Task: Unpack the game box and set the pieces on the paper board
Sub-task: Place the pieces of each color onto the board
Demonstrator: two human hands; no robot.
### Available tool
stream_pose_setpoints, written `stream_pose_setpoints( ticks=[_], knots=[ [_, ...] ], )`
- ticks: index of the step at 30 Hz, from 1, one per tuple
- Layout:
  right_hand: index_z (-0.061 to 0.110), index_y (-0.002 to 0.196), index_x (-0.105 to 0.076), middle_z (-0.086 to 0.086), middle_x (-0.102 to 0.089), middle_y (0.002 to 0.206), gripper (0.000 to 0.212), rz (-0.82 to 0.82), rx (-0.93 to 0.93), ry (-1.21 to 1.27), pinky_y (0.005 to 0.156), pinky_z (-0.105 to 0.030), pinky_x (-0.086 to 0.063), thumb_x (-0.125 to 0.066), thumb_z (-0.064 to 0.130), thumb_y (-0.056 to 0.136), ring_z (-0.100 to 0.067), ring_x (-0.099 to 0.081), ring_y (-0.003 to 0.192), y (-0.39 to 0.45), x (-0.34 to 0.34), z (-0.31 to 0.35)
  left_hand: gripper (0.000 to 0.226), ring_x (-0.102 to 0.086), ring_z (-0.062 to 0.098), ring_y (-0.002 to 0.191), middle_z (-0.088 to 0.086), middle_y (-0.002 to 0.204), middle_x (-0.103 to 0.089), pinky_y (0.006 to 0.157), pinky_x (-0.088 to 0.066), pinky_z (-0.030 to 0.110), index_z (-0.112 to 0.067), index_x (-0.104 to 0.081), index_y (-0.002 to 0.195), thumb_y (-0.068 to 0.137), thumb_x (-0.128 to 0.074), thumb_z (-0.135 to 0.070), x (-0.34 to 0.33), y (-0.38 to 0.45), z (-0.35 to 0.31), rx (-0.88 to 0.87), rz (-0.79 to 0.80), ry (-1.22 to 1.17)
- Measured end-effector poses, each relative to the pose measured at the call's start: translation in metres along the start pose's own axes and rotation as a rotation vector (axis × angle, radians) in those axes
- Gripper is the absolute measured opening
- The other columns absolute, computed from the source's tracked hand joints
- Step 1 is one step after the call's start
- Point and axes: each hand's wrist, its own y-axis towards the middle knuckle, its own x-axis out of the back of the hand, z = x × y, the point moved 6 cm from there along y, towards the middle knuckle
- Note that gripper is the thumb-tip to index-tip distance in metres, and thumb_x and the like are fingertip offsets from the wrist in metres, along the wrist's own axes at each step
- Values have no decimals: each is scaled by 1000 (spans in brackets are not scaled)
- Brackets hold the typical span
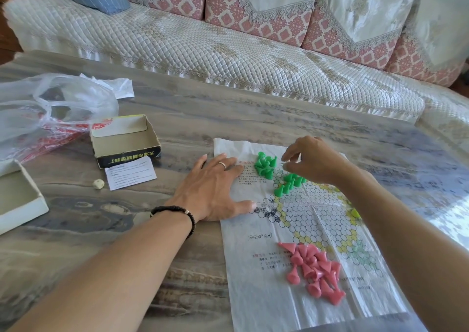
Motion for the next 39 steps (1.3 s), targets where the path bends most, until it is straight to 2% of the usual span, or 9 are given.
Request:
stream_pose_setpoints(
  ticks=[4,8,13,19,24,29,32,35,39],
  knots=[
    [16,95,-74,9,-69,87,22,-49,32,38,70,-27,-58,-54,9,89,-7,-67,71,5,3,13,94,1,12,148,-4,161,-11,120,4,44,-25,-19,152,78,-42,-79,0,-1,0,-2,7,-6],
    [16,91,-76,19,-63,77,22,-9,68,49,71,-14,-54,-57,9,85,2,-63,70,8,-4,29,94,2,12,147,-5,161,-10,119,4,44,-26,-19,152,78,-42,-79,0,0,0,0,12,-6],
    [21,85,-74,11,-67,82,11,40,55,-30,79,-36,-55,-74,30,79,-11,-62,81,16,-22,34,93,2,11,148,-5,161,-10,119,3,45,-26,-20,151,78,-40,-80,-1,0,1,3,8,6],
    [21,91,-73,6,-70,90,13,33,63,-93,86,-38,-52,-73,26,79,-16,-63,89,19,-27,44,92,3,11,147,-5,161,-10,119,3,45,-26,-22,151,78,-40,-80,-1,0,1,6,9,3],
    [24,86,-71,7,-71,89,6,13,112,-90,89,-40,-51,-69,22,81,-15,-66,88,20,-30,52,93,2,12,148,-5,161,-11,119,3,45,-26,-23,151,77,-41,-80,0,0,0,7,2,-4],
    [25,85,-69,10,-67,83,12,20,87,28,78,-31,-55,-67,14,79,-9,-65,80,22,-30,49,93,1,12,148,-5,161,-11,119,2,45,-26,-22,151,77,-41,-80,0,0,0,5,-2,-6],
    [20,101,-68,5,-62,88,24,-66,45,172,63,-17,-45,-64,8,80,-2,-55,71,24,-17,44,95,2,12,147,-5,161,-11,119,3,45,-26,-20,151,76,-41,-80,-1,0,1,-1,6,-7],
    [16,118,-65,4,-59,95,40,-85,1,216,62,-15,-37,-61,2,81,-1,-50,71,23,-7,36,97,1,11,147,-6,161,-11,119,2,46,-25,-20,151,74,-39,-81,-2,1,2,-11,11,-9],
    [14,105,-71,5,-65,95,32,-69,-57,243,54,-8,-38,-57,-4,82,1,-54,65,18,-3,25,97,1,11,147,-6,161,-10,119,3,46,-25,-19,152,75,-39,-81,-2,1,2,-9,16,-8]
  ],
)
